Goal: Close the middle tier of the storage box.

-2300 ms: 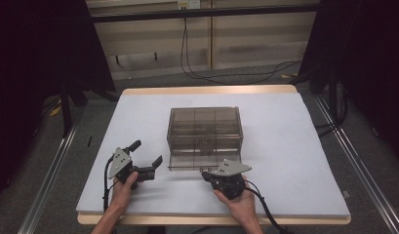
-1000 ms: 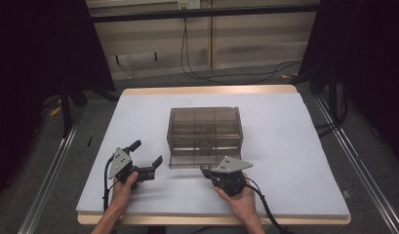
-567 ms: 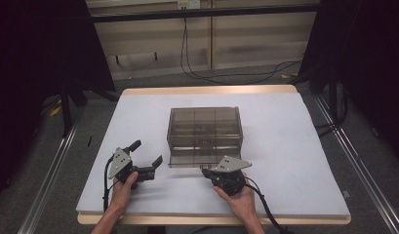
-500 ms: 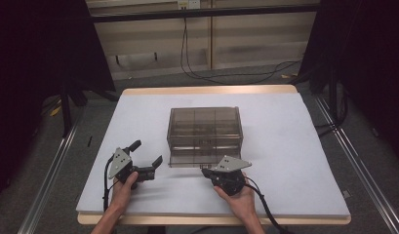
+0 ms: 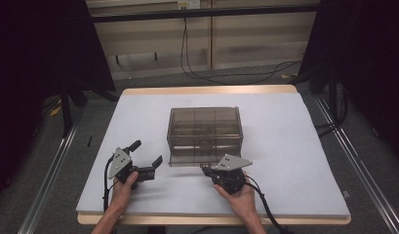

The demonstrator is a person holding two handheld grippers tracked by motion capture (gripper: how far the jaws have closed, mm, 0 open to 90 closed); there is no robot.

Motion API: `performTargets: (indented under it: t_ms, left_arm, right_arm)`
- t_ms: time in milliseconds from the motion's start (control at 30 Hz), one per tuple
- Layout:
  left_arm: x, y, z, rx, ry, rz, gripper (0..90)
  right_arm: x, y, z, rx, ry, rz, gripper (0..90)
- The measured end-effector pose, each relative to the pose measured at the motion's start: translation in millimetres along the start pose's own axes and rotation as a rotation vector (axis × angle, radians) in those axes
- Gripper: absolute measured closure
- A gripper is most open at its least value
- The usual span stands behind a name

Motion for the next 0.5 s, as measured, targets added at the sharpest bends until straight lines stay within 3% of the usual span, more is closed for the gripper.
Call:
performTargets:
  t_ms: [500]
  left_arm:
    - [0.0,0.0,0.1,-0.001,0.001,0.0,0.8]
  right_arm:
    - [3.3,-4.8,1.8,-0.009,0.005,0.004,90.0]
Point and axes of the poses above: each handheld gripper's, and its own axes: y roughly backward along the jaws, x roughly out of its top, z roughly to its right, the point moved 2 cm from there along -y, roughly forward along the jaws, and after that the axes turned 14 degrees about z, right-handed, at the moved point
